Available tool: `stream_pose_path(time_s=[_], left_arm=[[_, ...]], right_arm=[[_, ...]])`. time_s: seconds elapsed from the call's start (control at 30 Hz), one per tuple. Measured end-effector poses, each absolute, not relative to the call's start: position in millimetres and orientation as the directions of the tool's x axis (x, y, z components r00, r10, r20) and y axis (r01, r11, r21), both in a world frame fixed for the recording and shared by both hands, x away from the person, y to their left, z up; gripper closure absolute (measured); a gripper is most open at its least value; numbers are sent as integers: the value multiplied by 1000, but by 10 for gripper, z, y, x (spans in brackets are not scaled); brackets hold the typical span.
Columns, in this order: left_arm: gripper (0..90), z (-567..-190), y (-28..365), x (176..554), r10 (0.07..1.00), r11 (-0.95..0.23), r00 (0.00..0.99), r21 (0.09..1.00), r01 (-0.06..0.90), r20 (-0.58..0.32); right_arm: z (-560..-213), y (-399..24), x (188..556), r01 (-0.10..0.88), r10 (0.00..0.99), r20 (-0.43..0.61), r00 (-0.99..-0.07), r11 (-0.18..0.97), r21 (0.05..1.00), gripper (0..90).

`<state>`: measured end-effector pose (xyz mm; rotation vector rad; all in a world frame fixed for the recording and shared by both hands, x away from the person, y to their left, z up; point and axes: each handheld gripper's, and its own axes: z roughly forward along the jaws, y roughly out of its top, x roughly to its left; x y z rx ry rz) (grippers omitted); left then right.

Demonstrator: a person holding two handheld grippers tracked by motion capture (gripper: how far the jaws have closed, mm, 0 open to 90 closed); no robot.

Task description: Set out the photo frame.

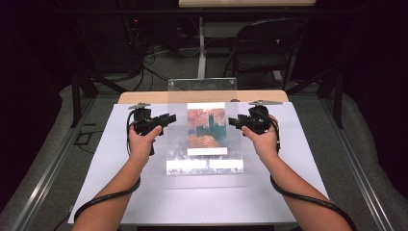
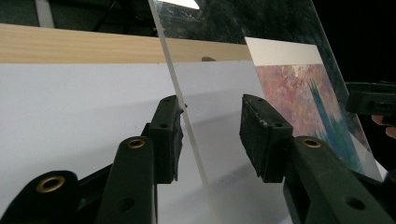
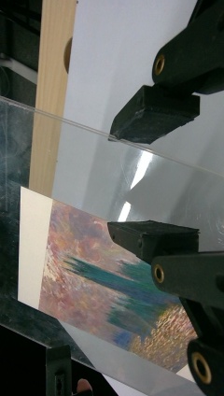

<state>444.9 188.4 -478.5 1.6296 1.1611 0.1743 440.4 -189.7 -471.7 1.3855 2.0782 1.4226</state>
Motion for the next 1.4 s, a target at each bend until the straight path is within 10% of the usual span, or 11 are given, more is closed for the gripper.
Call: stream_pose_path(time_s=[1.4], left_arm=[[710, -4508, 1975, 3545, 713, 60, 615, 902, 426, -338]], right_arm=[[-4456, -1990, 3497, 347, 808, 170, -564, 45, 937, 652]])
